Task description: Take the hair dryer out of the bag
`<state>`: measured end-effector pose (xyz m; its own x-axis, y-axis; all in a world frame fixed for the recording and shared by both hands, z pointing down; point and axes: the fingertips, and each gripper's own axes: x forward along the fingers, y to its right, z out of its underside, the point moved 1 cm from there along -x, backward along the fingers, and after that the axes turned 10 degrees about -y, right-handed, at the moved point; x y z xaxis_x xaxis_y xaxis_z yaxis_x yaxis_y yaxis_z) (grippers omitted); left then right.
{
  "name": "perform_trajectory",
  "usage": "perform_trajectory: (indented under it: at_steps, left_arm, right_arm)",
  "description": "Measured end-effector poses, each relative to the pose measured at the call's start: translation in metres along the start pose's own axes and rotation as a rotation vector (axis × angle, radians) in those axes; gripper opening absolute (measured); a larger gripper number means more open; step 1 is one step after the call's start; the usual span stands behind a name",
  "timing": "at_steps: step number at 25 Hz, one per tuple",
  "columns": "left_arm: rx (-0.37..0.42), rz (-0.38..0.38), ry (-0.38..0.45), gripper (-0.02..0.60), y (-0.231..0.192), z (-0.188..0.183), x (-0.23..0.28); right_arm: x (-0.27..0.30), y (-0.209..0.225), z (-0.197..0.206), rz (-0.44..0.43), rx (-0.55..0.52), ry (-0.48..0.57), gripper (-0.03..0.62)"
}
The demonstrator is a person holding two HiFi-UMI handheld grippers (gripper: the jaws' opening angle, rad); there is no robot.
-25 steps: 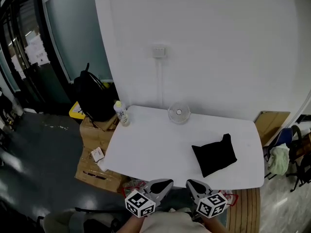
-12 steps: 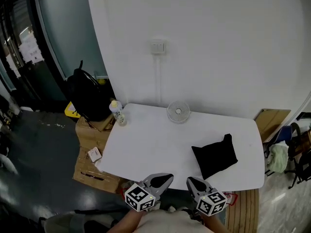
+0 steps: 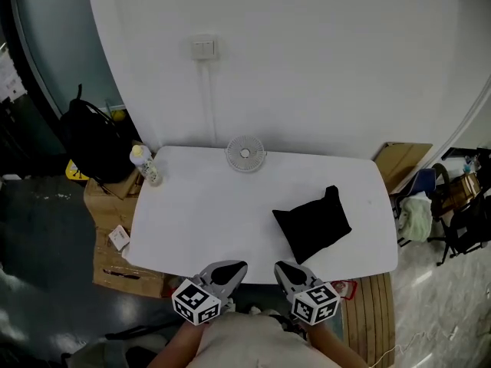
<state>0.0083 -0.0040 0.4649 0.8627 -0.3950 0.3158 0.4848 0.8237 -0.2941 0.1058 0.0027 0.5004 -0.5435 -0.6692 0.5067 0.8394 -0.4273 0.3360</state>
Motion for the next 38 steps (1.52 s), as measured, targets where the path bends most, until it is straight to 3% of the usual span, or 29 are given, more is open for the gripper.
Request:
perform_trajectory:
  at_steps: [4,7,17,25,32,38]
  left_arm:
    - [-0.005,0.014,-0.021,0.012,-0.006,0.006,0.013]
    - [-0.006,0.017,-0.034,0.012,-0.011,0.008,0.02]
    - [-0.032,-0.004,-0.062,0.015,-0.038,0.015,0.031]
    - [-0.055,-0.004,-0.09,0.073,-0.049,0.026,0.035]
    - [-0.071,0.0,-0.099,0.082,-0.054,0.032,0.036]
    - [-0.082,-0.007,-0.106,0.092,-0.058,0.035,0.032]
  right_arm:
    - [0.007,0.019,0.005,0.056,-0.036,-0.034,0.026]
    - [0.013,0.036,0.008,0.098,-0.064,-0.073,0.153]
    - [0.04,0.1,0.01,0.178,-0.071,-0.166,0.276]
    - [0.064,0.155,0.03,0.272,-0.091,-0.324,0.336]
    - [0.083,0.188,0.048,0.347,-0.239,-0.53,0.368]
    - [0.095,0.202,0.07,0.378,-0.3,-0.707,0.383]
